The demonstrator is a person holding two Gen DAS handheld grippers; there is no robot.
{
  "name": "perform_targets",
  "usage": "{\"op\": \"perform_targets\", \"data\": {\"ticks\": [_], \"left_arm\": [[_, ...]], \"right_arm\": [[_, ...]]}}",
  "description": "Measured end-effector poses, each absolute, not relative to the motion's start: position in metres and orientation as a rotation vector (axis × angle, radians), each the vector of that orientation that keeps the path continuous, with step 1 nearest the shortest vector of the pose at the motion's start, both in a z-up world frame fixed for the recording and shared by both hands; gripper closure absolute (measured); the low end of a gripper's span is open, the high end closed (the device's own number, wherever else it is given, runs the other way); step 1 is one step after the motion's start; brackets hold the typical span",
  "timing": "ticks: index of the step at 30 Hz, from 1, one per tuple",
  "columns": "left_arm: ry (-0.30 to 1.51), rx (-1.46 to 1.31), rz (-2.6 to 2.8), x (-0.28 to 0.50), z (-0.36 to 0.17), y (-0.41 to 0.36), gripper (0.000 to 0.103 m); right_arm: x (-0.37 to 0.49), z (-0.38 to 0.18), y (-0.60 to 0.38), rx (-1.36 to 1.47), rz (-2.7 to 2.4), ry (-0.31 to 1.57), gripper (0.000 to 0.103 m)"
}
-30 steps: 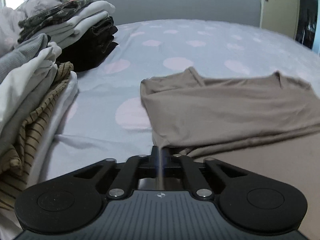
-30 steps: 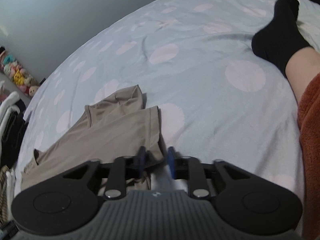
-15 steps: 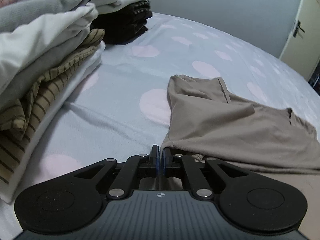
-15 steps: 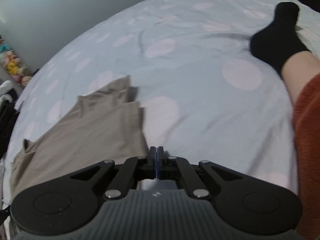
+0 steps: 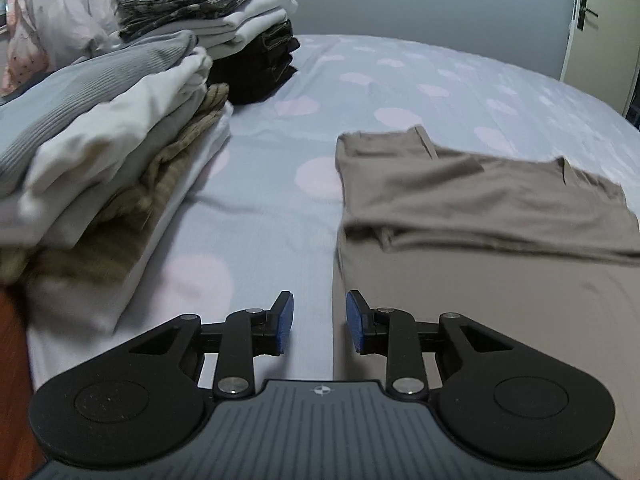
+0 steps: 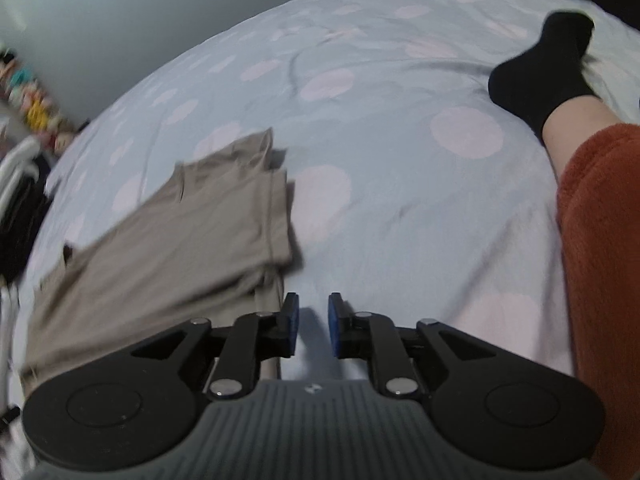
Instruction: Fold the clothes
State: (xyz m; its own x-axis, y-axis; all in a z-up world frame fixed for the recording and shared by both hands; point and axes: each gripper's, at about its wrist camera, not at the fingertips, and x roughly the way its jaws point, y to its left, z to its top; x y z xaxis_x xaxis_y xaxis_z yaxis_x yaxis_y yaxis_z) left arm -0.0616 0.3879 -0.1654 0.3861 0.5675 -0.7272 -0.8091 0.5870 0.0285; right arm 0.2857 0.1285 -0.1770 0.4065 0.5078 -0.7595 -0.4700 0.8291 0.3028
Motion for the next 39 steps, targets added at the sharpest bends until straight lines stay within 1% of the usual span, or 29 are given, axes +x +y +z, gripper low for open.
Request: {"op": "perform_targets", "data": {"ticks": [2, 3, 4, 5, 6, 7, 9, 11, 15, 17, 19, 21, 23, 25, 26, 27, 28, 29, 30, 31, 32, 36, 39], "left_arm": [[0.787, -0.367, 0.905, -0.070, -0.165, 0.376, 0.068], [0.799, -0.374, 0.906, -0.075, -0.165, 0.371, 0.067], [0.812, -0.380, 0.907, -0.080, -0.166, 0.366, 0.064], [0.825, -0.387, 0.908, -0.084, -0.166, 0.361, 0.057], [0.837, -0.395, 0.909, -0.089, -0.166, 0.356, 0.053], [0.844, -0.414, 0.911, -0.095, -0.167, 0.353, 0.047], [0.858, -0.447, 0.915, -0.106, -0.167, 0.349, 0.045], [0.877, -0.475, 0.926, -0.115, -0.167, 0.346, 0.041], [0.903, -0.576, 0.943, -0.135, -0.169, 0.348, 0.038], [0.917, -0.647, 0.925, -0.145, -0.173, 0.351, 0.038], [0.922, -0.695, 0.893, -0.153, -0.175, 0.353, 0.038], [0.930, -0.708, 0.863, -0.154, -0.175, 0.353, 0.038], [0.946, -0.705, 0.817, -0.151, -0.175, 0.349, 0.039], [0.967, -0.690, 0.763, -0.146, -0.176, 0.342, 0.040], [0.978, -0.683, 0.736, -0.144, -0.176, 0.339, 0.041], [0.988, -0.673, 0.713, -0.141, -0.176, 0.336, 0.045], [1.000, -0.653, 0.713, -0.138, -0.177, 0.333, 0.055], [1.004, -0.636, 0.724, -0.136, -0.178, 0.332, 0.064], [1.005, -0.623, 0.732, -0.134, -0.178, 0.330, 0.079], [0.987, -0.638, 0.725, -0.136, -0.177, 0.331, 0.099], [0.957, -0.664, 0.717, -0.139, -0.175, 0.334, 0.100], [0.820, -0.710, 0.705, -0.149, -0.167, 0.340, 0.101], [0.707, -0.684, 0.718, -0.152, -0.157, 0.345, 0.101]], "right_arm": [[0.271, -0.176, 0.123, -0.005, 0.622, 0.957, 0.082], [0.265, -0.175, 0.119, -0.014, 0.624, 0.957, 0.078], [0.259, -0.174, 0.114, -0.018, 0.625, 0.962, 0.073], [0.253, -0.173, 0.109, -0.011, 0.626, 0.979, 0.070], [0.249, -0.174, 0.104, -0.005, 0.623, 1.000, 0.063], [0.244, -0.174, 0.099, 0.002, 0.619, 1.021, 0.053], [0.235, -0.174, 0.090, 0.012, 0.613, 1.058, 0.047], [0.223, -0.174, 0.083, -0.008, 0.609, 1.074, 0.046], [0.200, -0.176, 0.077, -0.092, 0.589, 1.104, 0.045], [0.187, -0.177, 0.078, -0.155, 0.605, 1.108, 0.043], [0.174, -0.179, 0.081, -0.230, 0.629, 1.108, 0.038], [0.160, -0.180, 0.084, -0.295, 0.654, 1.099, 0.038], [0.149, -0.181, 0.086, -0.343, 0.681, 1.084, 0.040], [0.143, -0.180, 0.086, -0.368, 0.697, 1.074, 0.052], [0.141, -0.180, 0.086, -0.374, 0.703, 1.069, 0.055], [0.140, -0.179, 0.085, -0.377, 0.710, 1.065, 0.066], [0.139, -0.179, 0.085, -0.373, 0.719, 1.060, 0.077], [0.139, -0.179, 0.084, -0.368, 0.727, 1.055, 0.083], [0.139, -0.178, 0.084, -0.364, 0.735, 1.050, 0.095], [0.138, -0.178, 0.083, -0.359, 0.743, 1.044, 0.100], [0.138, -0.177, 0.083, -0.355, 0.751, 1.039, 0.100], [0.143, -0.169, 0.075, -0.260, 0.761, 0.999, 0.101], [0.152, -0.161, 0.069, -0.158, 0.764, 0.953, 0.101]]}}
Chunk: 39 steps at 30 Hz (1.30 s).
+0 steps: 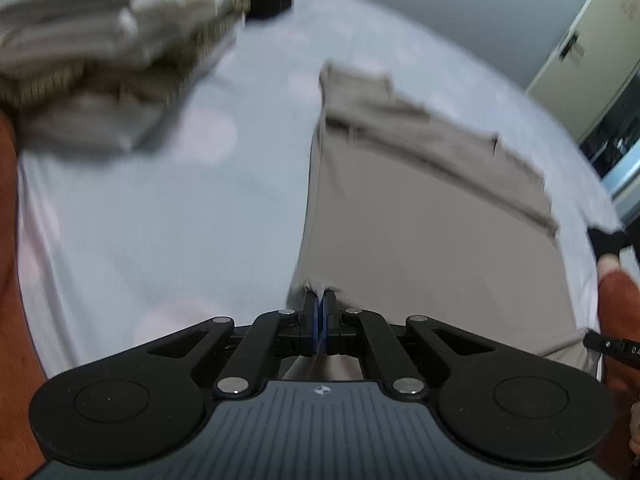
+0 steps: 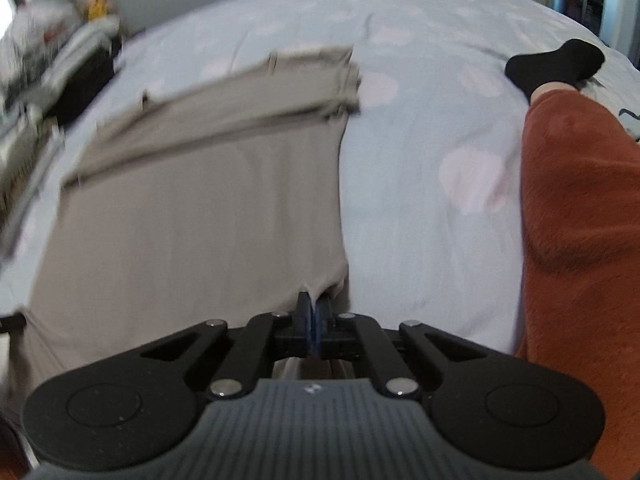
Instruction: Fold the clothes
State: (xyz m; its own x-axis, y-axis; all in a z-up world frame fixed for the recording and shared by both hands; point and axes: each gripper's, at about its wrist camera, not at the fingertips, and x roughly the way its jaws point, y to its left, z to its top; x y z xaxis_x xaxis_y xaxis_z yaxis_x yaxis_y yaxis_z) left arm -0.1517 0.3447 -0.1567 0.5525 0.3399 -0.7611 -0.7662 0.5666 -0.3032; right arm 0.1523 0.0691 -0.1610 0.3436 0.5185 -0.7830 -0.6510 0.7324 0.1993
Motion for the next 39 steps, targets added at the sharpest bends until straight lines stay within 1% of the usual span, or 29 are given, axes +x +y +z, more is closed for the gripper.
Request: {"op": "perform_targets", "data": {"ticks": [3, 6, 7, 9, 10, 11, 12, 13, 14, 15, 18, 22, 26, 30, 35, 39], "left_arm": [[0.623, -0.680, 0.725, -0.148, -0.152, 0.353, 0.101], [0.650, -0.661, 0.735, -0.135, -0.158, 0.363, 0.101], [0.686, -0.644, 0.741, -0.129, -0.163, 0.365, 0.100], [0.758, -0.619, 0.753, -0.123, -0.170, 0.365, 0.097], [0.785, -0.606, 0.762, -0.122, -0.172, 0.364, 0.091], [0.786, -0.590, 0.769, -0.124, -0.169, 0.362, 0.088], [0.784, -0.575, 0.775, -0.127, -0.166, 0.361, 0.088], [0.774, -0.569, 0.776, -0.130, -0.160, 0.360, 0.086], [0.764, -0.568, 0.770, -0.134, -0.153, 0.359, 0.084], [0.761, -0.560, 0.751, -0.136, -0.145, 0.357, 0.083], [0.804, -0.467, 0.641, -0.135, -0.126, 0.346, 0.083], [0.935, -0.217, 0.440, -0.126, -0.115, 0.313, 0.072], [1.076, 0.008, 0.272, -0.120, -0.130, 0.274, 0.072], [1.164, 0.148, 0.189, -0.125, -0.149, 0.250, 0.072], [1.196, 0.169, 0.199, -0.125, -0.164, 0.249, 0.072], [1.230, 0.159, 0.168, -0.120, -0.174, 0.252, 0.072]], "right_arm": [[0.164, -0.155, 0.070, -0.095, 0.757, 0.890, 0.101], [0.177, -0.157, 0.083, -0.086, 0.765, 0.856, 0.101], [0.178, -0.160, 0.089, -0.109, 0.762, 0.858, 0.100], [0.182, -0.167, 0.101, -0.154, 0.752, 0.867, 0.099], [0.183, -0.169, 0.103, -0.173, 0.740, 0.882, 0.097], [0.185, -0.172, 0.105, -0.192, 0.728, 0.897, 0.097], [0.186, -0.172, 0.106, -0.202, 0.719, 0.907, 0.096], [0.187, -0.168, 0.102, -0.189, 0.717, 0.903, 0.089], [0.188, -0.164, 0.098, -0.181, 0.716, 0.898, 0.085], [0.188, -0.158, 0.095, -0.181, 0.717, 0.891, 0.079], [0.186, -0.137, 0.088, -0.227, 0.790, 0.903, 0.079], [0.166, -0.118, 0.089, -0.425, 0.987, 0.903, 0.079], [0.130, -0.127, 0.089, -0.660, 1.153, 0.906, 0.080], [0.097, -0.145, 0.087, -0.838, 1.250, 0.877, 0.080], [0.090, -0.163, 0.085, -0.910, 1.259, 0.891, 0.080], [0.097, -0.167, 0.083, -0.882, 1.259, 0.932, 0.079]]}}
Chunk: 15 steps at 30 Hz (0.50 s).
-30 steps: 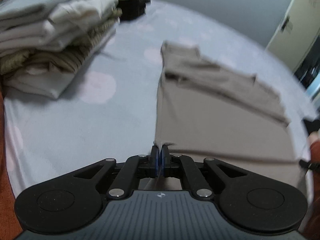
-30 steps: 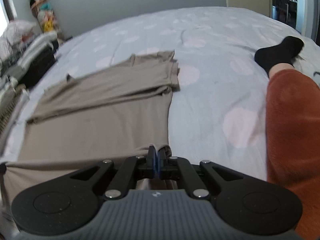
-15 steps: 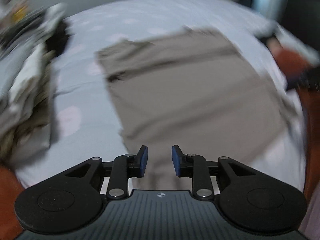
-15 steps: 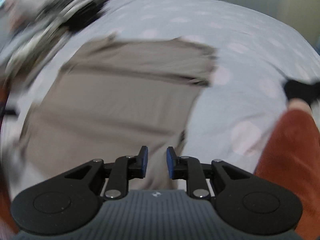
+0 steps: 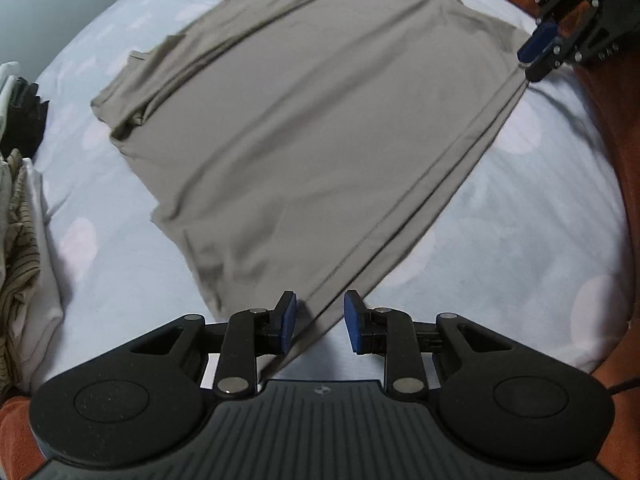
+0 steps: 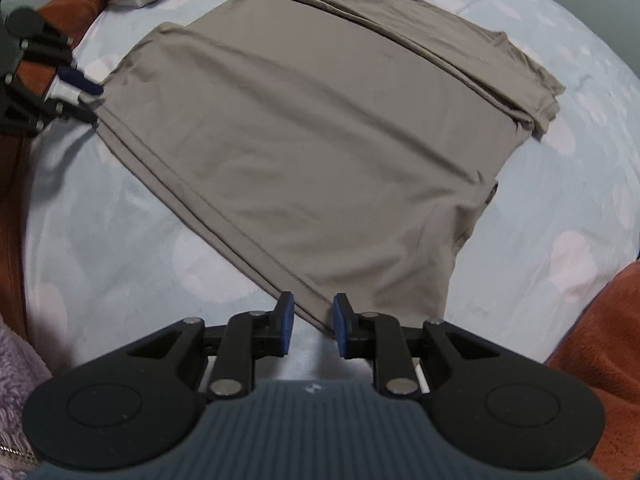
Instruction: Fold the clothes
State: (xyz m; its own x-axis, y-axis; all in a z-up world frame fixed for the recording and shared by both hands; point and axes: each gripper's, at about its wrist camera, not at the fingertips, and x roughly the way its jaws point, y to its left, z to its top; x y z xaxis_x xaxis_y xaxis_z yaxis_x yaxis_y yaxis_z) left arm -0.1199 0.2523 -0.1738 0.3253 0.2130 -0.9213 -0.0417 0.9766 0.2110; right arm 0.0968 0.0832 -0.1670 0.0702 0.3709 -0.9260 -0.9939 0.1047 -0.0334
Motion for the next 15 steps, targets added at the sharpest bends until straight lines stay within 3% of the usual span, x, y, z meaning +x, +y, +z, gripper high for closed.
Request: {"op": "perform_targets", "data": {"ticks": [3, 5, 15], "left_arm": [[1.234, 0.111, 0.183, -0.118, -0.176, 0.260, 0.082], [1.221, 0.060, 0.180, -0.119, -0.173, 0.266, 0.101], [1.246, 0.129, 0.133, -0.124, -0.167, 0.258, 0.101]], "right_arm": [[0.100, -0.171, 0.083, -0.850, 1.250, 0.970, 0.079], [0.101, -0.171, 0.083, -0.845, 1.247, 0.979, 0.079], [0.099, -0.169, 0.085, -0.878, 1.250, 0.964, 0.074]]}}
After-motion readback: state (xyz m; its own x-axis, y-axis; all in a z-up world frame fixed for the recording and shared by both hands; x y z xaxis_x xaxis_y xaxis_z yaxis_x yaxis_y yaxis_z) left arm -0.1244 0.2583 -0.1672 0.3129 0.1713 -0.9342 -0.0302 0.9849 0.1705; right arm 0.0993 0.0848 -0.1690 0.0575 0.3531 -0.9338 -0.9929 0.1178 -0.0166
